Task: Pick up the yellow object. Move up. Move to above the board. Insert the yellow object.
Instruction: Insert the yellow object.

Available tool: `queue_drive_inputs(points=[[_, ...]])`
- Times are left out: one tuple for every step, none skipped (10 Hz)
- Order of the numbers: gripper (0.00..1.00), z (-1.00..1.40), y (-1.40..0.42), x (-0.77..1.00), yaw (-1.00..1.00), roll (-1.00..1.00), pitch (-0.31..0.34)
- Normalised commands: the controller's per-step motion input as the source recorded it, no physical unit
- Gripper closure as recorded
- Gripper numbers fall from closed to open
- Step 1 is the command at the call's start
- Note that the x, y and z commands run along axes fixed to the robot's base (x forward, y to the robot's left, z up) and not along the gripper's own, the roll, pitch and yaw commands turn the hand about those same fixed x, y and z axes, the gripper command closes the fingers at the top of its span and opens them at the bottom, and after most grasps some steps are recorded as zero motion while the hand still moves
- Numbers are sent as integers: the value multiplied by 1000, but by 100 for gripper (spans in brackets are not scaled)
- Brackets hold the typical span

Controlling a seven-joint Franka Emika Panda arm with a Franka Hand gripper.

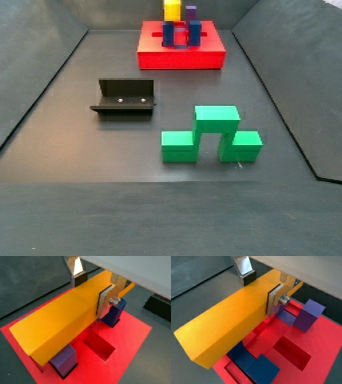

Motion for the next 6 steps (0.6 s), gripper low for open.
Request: queue_drive_inputs(points=[[100,0,89,-191,-26,-79,-44],[100,0,57,-146,-9,-74,-43],[100,0,46,-109,0,-64,-29],[100,0,11,-143,0,-40,-36],[100,-26,0,-177,0,-17,-37],[100,-54,0,-200,0,-16,-40]])
